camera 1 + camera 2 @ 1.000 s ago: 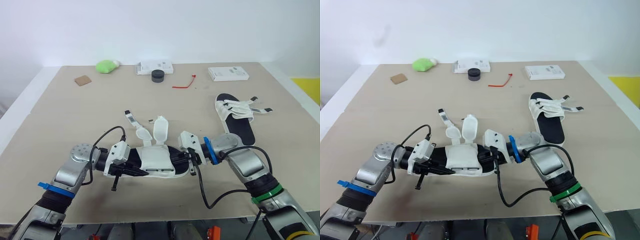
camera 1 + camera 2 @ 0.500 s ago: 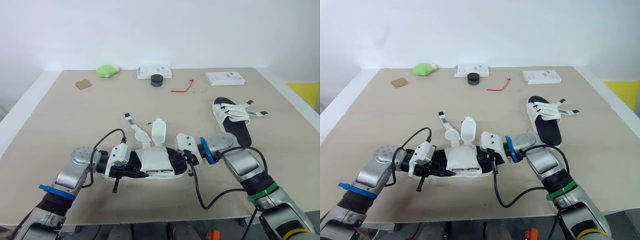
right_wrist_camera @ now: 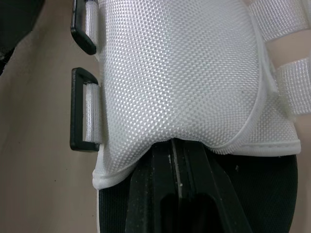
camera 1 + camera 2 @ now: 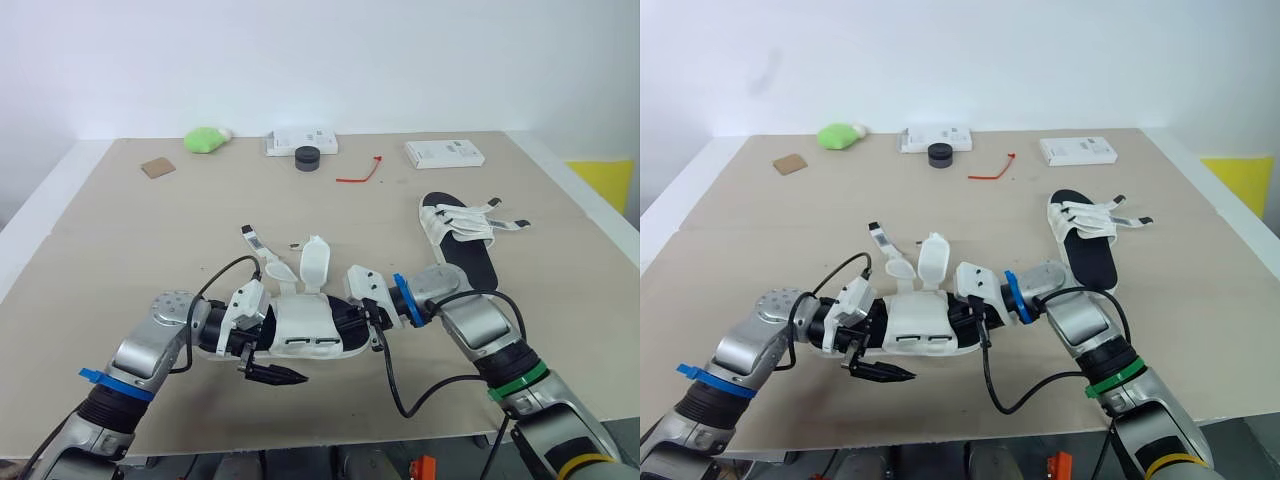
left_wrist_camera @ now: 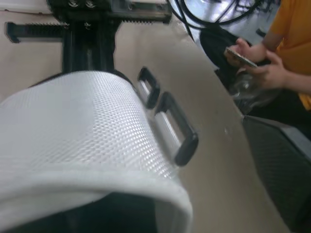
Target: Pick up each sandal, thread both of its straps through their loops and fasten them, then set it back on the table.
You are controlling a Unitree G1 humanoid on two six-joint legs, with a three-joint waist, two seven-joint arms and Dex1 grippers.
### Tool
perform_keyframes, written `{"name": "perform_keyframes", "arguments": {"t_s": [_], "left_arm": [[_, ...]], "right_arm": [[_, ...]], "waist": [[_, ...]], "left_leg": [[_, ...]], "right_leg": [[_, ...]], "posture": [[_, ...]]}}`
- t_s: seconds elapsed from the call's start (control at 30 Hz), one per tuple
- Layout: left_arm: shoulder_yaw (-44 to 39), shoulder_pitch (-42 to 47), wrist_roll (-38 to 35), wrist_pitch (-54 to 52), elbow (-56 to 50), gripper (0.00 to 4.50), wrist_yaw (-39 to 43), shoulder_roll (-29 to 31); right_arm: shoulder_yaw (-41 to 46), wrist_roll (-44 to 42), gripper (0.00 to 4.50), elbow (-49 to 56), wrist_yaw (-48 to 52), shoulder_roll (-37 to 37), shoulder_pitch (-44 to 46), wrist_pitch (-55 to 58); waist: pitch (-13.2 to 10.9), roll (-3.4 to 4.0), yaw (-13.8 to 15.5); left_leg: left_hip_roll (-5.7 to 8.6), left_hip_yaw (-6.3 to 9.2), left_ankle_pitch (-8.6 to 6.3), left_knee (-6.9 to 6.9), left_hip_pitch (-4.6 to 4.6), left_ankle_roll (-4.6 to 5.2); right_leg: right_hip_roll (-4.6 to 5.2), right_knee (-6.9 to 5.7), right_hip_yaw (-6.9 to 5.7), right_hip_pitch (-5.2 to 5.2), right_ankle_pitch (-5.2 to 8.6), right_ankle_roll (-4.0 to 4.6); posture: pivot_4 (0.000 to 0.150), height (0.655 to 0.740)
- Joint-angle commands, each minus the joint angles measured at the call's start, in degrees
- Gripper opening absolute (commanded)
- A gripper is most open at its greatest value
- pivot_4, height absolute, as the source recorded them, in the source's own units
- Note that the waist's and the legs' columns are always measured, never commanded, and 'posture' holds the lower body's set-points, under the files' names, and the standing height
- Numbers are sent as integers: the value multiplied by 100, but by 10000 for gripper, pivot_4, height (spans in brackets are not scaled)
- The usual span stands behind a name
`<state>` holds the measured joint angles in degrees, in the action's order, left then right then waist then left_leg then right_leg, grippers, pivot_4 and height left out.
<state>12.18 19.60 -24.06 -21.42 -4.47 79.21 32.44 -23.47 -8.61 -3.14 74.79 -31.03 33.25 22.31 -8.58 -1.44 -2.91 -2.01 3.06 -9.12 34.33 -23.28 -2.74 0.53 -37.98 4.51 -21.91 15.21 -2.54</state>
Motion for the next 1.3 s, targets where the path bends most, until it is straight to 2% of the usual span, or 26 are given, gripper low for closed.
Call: {"name": "perform_keyframes", "arguments": {"t_s": [0.03, 0.2, 0.33, 0.5, 0.6, 0.7, 0.87, 1.0, 1.17, 1.3], "left_arm": [[-637, 67, -612, -782, -594, 44890, -53, 558], [-1015, -21, -1356, -1921, -923, 44890, 135, 1413], [-1140, -43, -1462, -2302, -579, 44890, 388, 2026], [-1461, 948, -1818, -3502, 707, 44890, -668, 1385], [-1552, 1460, -1648, -4045, 1728, 44890, -1575, 750], [-1653, 1654, -1791, -4647, 2174, 44890, -1872, 438], [-1575, 1730, -1688, -4863, 2351, 44890, -2044, 435], [-1569, 1898, -1488, -4761, 2816, 44890, -2111, 470], [-1860, 2328, -1317, -4578, 3742, 44890, -2540, 235], [-2446, 2680, -1377, -4551, 4446, 44890, -3126, -126]], "right_arm": [[-493, 374, 0, -394, -2, -10, -226, 141], [-492, 353, 0, -444, 41, 32, -177, 95], [-458, 313, 0, -474, 75, 78, -126, 100], [-459, 367, 0, -527, 80, 114, -108, 31], [-497, 341, 0, -388, 84, 116, -152, 106], [-547, 305, 0, -169, 136, 74, -236, 180], [-766, 716, 0, -415, -124, 72, -228, 38], [-838, 624, 0, -445, 43, 22, -250, 127], [-872, 632, 0, -476, 17, 38, -251, 73], [-864, 605, 0, -478, -13, 92, -231, 85]], "waist": [[-12, -15, -4], [-20, -14, 3], [-21, -15, -5], [-22, -33, 10], [-20, -27, -4], [-20, -28, -46], [-20, -30, -58], [-19, -28, -70], [-16, -29, -68], [-13, -29, -69]], "left_leg": [[-10, 0, 0, 0, 0, 0], [-34, 4, -6, -1, 2, -9], [-53, -13, -23, -1, 6, -38], [-67, 0, -34, 0, 7, -52], [-71, 6, -34, 0, 8, -53], [-74, 7, -37, -2, 2, -55], [-92, 24, -62, -3, -7, -65], [-97, 25, -65, -5, 9, -63], [-94, 26, -64, 5, 28, -63], [-92, 24, -65, 4, 35, -65]], "right_leg": [[-9, 0, 0, -2, 0, 0], [-23, -3, -8, -33, 7, 16], [-28, -3, -12, -40, 15, 30], [-55, -8, -26, -42, 26, 50], [-66, -10, -25, -38, 27, 51], [-79, -16, -21, -23, 28, 53], [-113, -26, -16, -26, 38, 59], [-119, -32, -17, -20, 39, 61], [-114, -29, -18, -12, 48, 78], [-111, -26, -17, -1, 48, 77]], "posture": [[1500, 7400], [1500, 7400], [1500, 7400], [1500, 7400], [1500, 7400], [1500, 7400], [1500, 7400], [1500, 7400], [1500, 7400], [1500, 7400]]}}
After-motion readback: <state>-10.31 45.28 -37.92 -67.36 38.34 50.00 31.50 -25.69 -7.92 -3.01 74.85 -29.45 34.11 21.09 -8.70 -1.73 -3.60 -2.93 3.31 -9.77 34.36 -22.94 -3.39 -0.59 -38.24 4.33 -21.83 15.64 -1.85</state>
